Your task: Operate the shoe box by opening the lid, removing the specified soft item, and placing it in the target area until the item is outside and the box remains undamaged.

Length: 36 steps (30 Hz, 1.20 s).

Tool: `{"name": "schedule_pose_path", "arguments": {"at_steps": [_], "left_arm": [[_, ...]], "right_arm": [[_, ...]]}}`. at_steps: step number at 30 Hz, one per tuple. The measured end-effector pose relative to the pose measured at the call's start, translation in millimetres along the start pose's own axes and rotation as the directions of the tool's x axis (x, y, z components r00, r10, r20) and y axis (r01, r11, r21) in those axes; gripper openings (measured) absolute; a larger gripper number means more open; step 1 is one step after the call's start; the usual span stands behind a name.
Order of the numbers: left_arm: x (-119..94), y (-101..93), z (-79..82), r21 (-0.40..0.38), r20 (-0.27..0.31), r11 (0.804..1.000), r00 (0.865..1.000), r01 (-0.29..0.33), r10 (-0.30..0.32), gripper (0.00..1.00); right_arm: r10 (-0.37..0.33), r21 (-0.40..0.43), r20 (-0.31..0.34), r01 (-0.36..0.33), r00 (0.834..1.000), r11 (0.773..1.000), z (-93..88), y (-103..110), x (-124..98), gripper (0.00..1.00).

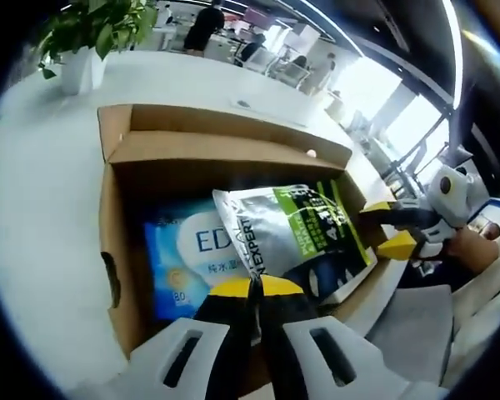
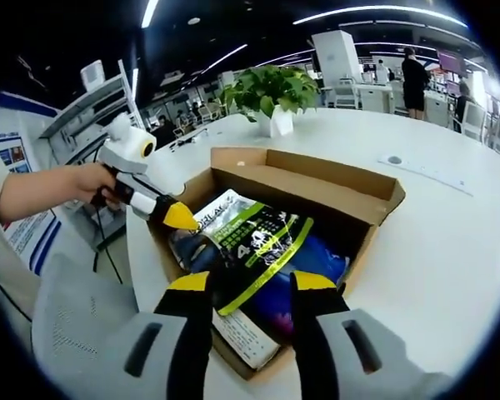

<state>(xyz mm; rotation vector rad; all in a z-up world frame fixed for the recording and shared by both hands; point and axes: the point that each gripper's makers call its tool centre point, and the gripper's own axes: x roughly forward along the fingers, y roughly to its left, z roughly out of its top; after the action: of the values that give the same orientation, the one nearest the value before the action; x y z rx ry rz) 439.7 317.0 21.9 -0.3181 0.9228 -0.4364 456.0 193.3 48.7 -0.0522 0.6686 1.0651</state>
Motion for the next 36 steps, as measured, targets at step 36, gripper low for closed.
{"name": "schedule_pose_path", "arguments": {"at_steps": [36], "left_arm": [[-5, 4.0, -1.9, 0.009, 0.007, 1.0, 1.0, -0.018, 0.018, 0.0]], "right_arm": [[0.03, 0.013, -0.004, -0.03, 1.0, 0.999, 0.8, 11, 14, 0.17]]}}
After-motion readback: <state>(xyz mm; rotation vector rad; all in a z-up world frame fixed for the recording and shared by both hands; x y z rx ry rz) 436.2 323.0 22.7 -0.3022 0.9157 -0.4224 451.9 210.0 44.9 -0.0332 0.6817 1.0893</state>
